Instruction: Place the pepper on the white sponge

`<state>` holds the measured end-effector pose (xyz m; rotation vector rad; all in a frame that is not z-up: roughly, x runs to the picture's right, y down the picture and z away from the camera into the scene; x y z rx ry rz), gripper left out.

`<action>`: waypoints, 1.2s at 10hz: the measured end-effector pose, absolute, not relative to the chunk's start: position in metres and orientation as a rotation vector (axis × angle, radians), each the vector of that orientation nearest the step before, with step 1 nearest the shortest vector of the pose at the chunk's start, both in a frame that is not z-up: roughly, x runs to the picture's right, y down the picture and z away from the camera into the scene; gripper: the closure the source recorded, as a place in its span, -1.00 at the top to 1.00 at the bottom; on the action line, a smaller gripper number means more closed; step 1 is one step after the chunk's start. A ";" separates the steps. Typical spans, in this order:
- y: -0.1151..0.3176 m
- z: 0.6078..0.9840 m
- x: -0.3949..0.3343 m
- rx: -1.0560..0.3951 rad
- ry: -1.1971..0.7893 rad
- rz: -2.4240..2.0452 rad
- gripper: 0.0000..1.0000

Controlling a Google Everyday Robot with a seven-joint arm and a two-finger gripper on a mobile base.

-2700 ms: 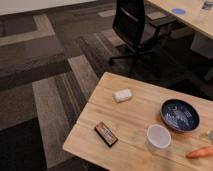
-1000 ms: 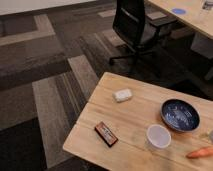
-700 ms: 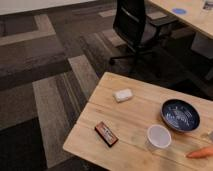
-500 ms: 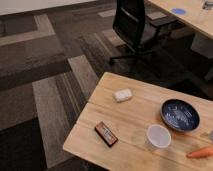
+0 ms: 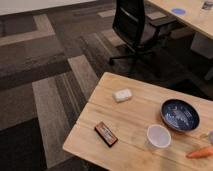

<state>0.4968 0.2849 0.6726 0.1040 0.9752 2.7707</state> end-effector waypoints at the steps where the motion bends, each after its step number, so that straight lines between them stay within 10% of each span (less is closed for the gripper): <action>1: 0.283 0.674 0.496 0.102 0.973 2.767 0.30; 5: 0.297 0.713 0.496 0.064 1.104 2.683 0.28; 9: 0.264 0.679 0.490 0.085 0.958 2.720 -0.97; 12: 0.256 0.638 0.473 0.054 0.949 2.659 -1.00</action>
